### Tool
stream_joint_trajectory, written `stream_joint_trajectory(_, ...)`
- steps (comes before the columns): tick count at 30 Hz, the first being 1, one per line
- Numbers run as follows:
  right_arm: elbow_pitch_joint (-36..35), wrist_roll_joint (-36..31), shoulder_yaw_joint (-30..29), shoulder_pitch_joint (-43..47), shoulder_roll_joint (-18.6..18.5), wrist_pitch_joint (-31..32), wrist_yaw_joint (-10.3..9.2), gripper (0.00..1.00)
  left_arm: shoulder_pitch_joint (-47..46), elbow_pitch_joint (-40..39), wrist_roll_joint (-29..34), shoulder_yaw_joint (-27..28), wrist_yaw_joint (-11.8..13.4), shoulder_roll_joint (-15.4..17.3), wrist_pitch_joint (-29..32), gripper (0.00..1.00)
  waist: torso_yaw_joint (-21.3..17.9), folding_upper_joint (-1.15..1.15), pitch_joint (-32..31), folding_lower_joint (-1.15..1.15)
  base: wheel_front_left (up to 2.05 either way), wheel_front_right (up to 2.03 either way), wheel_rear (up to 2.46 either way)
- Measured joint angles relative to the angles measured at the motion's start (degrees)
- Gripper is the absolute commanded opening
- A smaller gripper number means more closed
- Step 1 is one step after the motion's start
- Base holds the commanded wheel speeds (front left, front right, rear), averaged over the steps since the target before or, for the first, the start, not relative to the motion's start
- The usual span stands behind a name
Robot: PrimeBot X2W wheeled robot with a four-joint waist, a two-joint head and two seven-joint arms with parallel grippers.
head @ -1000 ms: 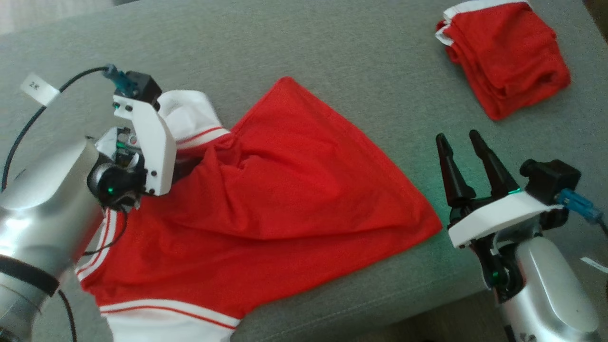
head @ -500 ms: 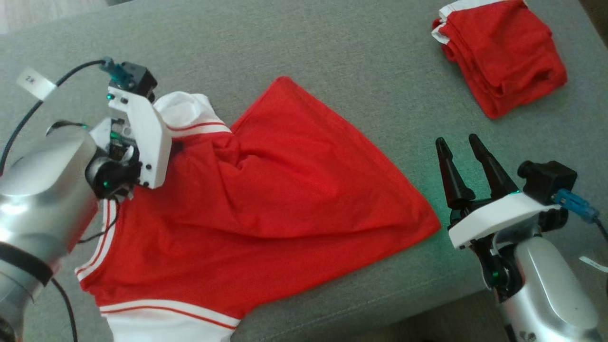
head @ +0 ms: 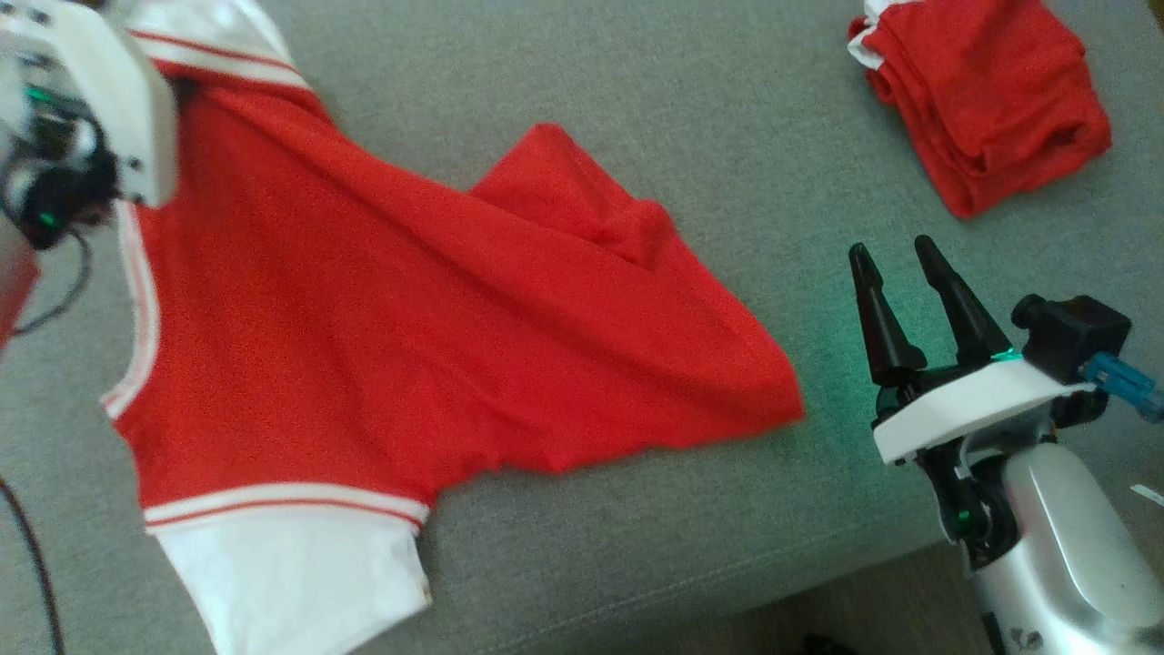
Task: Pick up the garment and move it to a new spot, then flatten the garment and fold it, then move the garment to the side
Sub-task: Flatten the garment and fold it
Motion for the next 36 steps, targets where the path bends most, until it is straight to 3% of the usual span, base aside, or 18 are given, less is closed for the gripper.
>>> stream_joint_trajectory(8, -0.1, -1.0, -1.2, -1.5, 0.2, -1.5, 0.0, 1.0, -2.9, 9.0, 2.6, 0.4, 2.1, 0.0, -4.4, 0.03, -2.0, 0.0, 2.5, 0.01, 0.0, 0.0, 0.0)
stream_joint_trajectory(9, -0.1, -1.0, -1.2, -1.5, 0.2, -1.5, 0.0, 1.0, -2.9, 10.0, 2.4, 0.7, 2.3, -0.3, -4.7, 0.83, -2.2, 0.0, 2.6, 0.01, 0.0, 0.0, 0.0)
stream_joint_trajectory(10, 0.0, -1.0, -1.3, -1.5, 0.2, -1.5, 0.0, 1.0, -2.8, 10.9, 1.9, 1.3, 2.3, -0.6, -5.0, 1.0, -2.3, 0.0, 2.5, 0.01, 0.0, 0.0, 0.0)
stream_joint_trajectory(17, 0.9, -1.0, -1.6, -1.1, 0.5, -2.0, 0.0, 1.0, -2.0, 12.9, 1.4, 1.6, 1.3, -4.1, -10.4, 1.0, -1.1, 0.0, -0.5, 0.0, 0.0, 0.0, 0.0)
stream_joint_trajectory(25, 1.0, -1.0, -2.2, 0.7, 0.2, -3.6, 0.0, 1.0, 2.0, 8.8, 1.6, 2.1, 1.7, -6.2, -25.9, 1.0, 2.2, 0.0, -7.0, 0.0, 0.0, 0.0, 0.0)
stream_joint_trajectory(30, 0.7, -1.6, -3.6, 5.6, 0.1, -5.7, 0.0, 1.0, 8.5, 2.1, 1.5, 5.4, 6.9, -6.1, -35.1, 1.0, 5.4, 0.0, -11.1, -0.01, 0.0, 0.0, 0.0)
stream_joint_trajectory(33, -0.2, -2.1, -3.8, 7.1, 0.2, -7.1, 0.0, 1.0, 14.4, -5.0, 1.5, 7.9, 11.1, -4.3, -36.0, 1.0, 7.3, 0.0, -13.2, -0.01, 0.0, 0.0, 0.0)
stream_joint_trajectory(36, -1.7, -3.0, -4.2, 7.6, 0.2, -8.6, 0.0, 1.0, 22.7, -15.6, 3.4, 14.1, 16.5, -1.1, -36.0, 1.0, 9.0, 0.0, -15.0, -0.01, 0.0, 0.0, 0.0)
